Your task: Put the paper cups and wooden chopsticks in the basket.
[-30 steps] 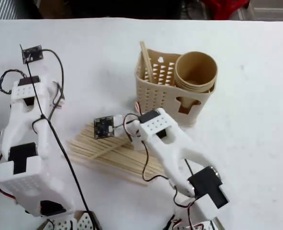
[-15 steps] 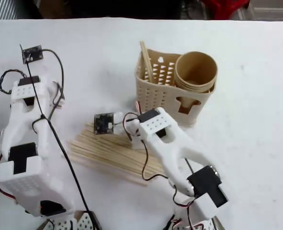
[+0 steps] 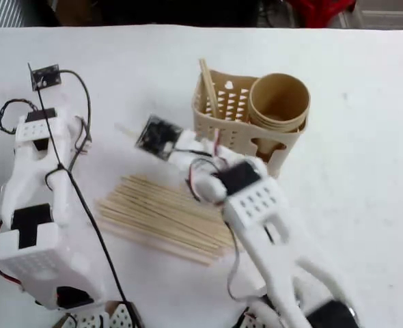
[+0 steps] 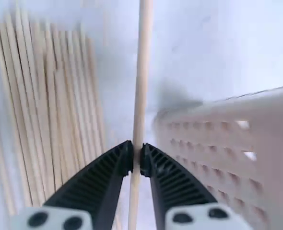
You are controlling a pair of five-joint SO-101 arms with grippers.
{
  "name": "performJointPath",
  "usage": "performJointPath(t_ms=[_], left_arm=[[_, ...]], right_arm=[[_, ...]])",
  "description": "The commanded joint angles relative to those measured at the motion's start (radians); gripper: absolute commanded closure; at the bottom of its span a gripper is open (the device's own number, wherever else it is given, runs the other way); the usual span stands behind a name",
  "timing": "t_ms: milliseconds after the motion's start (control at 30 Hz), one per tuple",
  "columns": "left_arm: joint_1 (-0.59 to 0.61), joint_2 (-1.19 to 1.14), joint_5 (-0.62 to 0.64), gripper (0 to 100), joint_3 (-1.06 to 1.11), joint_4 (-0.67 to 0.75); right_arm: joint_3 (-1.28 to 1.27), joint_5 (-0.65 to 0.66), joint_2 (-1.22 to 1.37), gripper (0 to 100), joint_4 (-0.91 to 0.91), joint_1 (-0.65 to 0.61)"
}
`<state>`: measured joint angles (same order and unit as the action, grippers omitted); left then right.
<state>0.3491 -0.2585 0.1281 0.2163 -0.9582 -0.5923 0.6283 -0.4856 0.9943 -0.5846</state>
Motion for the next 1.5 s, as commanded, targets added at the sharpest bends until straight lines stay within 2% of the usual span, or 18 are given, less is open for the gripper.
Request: performJointPath(t_ms=[0, 100, 200, 400, 633, 733, 1000, 1100, 1267, 1467], left_arm=[[0.005, 0.004, 0.005, 93, -0.006, 0.017], [0.005, 0.004, 0.005, 93, -0.006, 0.017], [0.005, 0.004, 0.005, 93, -0.006, 0.017], [0.005, 0.004, 0.005, 93, -0.006, 0.017], [0.005, 0.004, 0.005, 93, -0.008, 0.017], [0.005, 0.004, 0.005, 93, -0.008, 0.017], [0.005, 0.004, 0.005, 93, -0.006, 0.017], [0.008, 0.004, 0.005, 93, -0.006, 0.017], [0.008, 0.004, 0.005, 93, -0.006, 0.017], [0.008, 0.004, 0.005, 93, -0.006, 0.017]], right_arm=[[0.089, -0.203, -0.272, 98.2, -0.030, -0.007], [0.158, -0.362, -0.366, 98.2, -0.101, -0.005], [0.210, -0.450, -0.381, 98.2, -0.239, -0.002], [0.216, -0.453, -0.260, 98.1, -0.615, 0.042], [0.199, -0.460, -0.024, 98.1, -0.745, 0.208], [0.127, -0.460, 0.008, 98.1, -0.831, 0.237], [-0.101, -0.454, -0.039, 98.0, -0.891, 0.234], [-0.129, -0.459, -0.059, 93.5, -0.885, 0.234], [-0.170, -0.460, -0.120, 82.1, -0.805, 0.232], [-0.275, -0.460, -0.320, 80.0, -0.634, 0.217]])
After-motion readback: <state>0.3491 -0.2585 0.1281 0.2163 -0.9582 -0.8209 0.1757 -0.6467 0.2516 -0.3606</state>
